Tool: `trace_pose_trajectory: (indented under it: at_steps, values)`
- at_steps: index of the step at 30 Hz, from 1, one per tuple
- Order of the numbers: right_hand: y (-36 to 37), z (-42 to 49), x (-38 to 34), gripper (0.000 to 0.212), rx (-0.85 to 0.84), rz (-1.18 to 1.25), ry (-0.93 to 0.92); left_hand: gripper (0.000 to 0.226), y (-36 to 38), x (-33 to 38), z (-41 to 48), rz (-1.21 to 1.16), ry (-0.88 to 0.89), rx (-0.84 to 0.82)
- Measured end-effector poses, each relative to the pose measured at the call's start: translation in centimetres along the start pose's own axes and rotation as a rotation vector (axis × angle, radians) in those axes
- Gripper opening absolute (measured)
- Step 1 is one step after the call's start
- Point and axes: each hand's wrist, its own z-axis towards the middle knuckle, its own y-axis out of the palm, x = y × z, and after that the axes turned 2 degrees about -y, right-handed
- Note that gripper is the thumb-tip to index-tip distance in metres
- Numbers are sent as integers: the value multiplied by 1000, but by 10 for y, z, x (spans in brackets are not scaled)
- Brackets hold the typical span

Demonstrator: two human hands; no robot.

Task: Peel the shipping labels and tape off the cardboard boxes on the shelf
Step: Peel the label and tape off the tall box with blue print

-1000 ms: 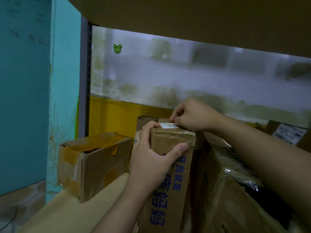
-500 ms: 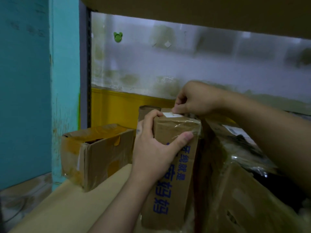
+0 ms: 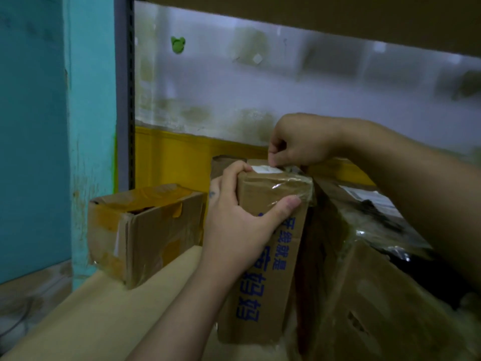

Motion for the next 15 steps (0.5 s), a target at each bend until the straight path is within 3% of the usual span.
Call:
trace_pose_trajectory:
  at_steps: [4,9,15]
  values:
    - [-1,3,-3,20,-64,-128,-29,77,-1,1,0,-13,-14,-8]
    - [-3,1,0,26,-155,-24,-13,81,0,0,0,-33,-19,-22]
    - [6,2,-8,18,-185,-113,43,82,1,1,1,-31,-16,-13]
